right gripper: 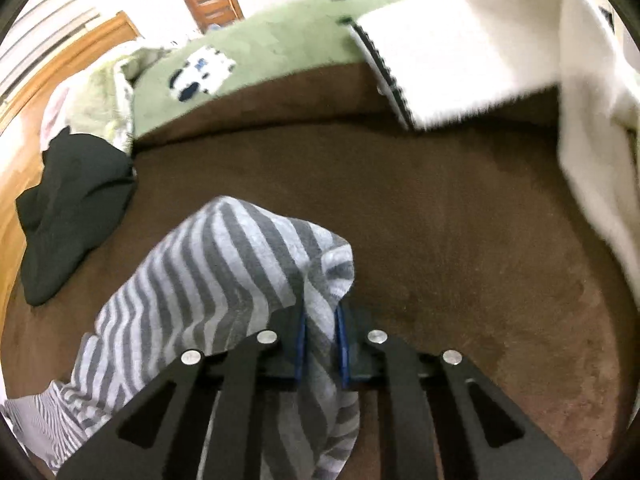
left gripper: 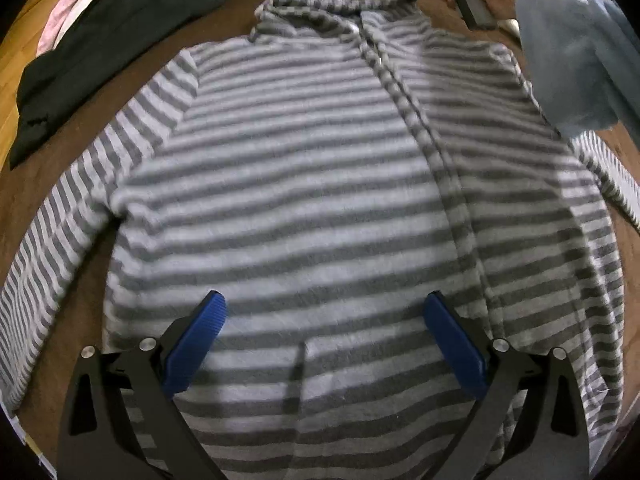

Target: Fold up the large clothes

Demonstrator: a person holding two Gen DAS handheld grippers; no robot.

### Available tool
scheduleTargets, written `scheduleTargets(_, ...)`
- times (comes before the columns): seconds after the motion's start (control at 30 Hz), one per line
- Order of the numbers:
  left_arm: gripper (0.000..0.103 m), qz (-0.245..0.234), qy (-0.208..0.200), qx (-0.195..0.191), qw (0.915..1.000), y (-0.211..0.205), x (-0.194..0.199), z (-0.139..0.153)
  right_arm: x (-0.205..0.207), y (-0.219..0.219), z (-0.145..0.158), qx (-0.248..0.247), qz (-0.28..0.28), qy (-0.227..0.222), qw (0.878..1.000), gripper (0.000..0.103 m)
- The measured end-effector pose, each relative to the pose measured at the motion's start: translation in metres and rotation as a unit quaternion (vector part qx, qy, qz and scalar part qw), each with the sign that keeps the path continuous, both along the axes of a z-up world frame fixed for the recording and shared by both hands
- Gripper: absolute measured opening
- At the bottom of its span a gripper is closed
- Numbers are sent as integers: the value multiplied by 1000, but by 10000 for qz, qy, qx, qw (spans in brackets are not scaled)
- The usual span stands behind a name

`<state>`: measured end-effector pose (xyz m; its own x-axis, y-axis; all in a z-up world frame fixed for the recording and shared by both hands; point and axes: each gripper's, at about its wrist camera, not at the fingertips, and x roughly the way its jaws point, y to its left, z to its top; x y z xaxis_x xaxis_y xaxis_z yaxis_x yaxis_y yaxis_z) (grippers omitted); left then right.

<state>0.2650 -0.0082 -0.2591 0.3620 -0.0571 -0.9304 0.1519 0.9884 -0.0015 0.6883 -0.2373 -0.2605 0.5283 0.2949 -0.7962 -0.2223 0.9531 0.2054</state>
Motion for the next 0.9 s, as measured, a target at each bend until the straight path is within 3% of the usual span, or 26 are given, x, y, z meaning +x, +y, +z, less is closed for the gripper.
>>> scheduleTargets(0.17,97,-438,-852,-485,9942,25,58,50,-9,-2,17,144,116,-178,9997,13)
scheduleTargets(0.33,97,-696,-1390,-157,9877,38,173,76,-13,2,23,93,176,-270,9994,13)
scheduleTargets(0.47,97,-652,-1143,-330,9908,43,265,68,-17,0,23,62,221,-352,9991,13)
scheduleTargets(0.63,96,-949,-941,33,9910,24,329,48,-21,-2,20,109,266,-506,9983,13)
scheduleTargets(0.67,95,-980,-881,165,9911,21,338,42,-21,-3,19,127,275,-518,9982,13)
scheduleTargets(0.7,87,-1019,-693,217,9921,19,350,33,-22,-4,19,139,283,-527,9981,13)
scheduleTargets(0.73,77,-1027,-552,167,9930,19,360,27,-22,-5,18,146,292,-539,9980,13)
scheduleTargets(0.77,75,-967,-362,9,9947,22,372,19,-22,-5,18,150,304,-552,9979,13)
scheduleTargets(0.9,74,-801,80,-380,9960,28,398,-9,-22,-3,18,113,390,-590,9974,13)
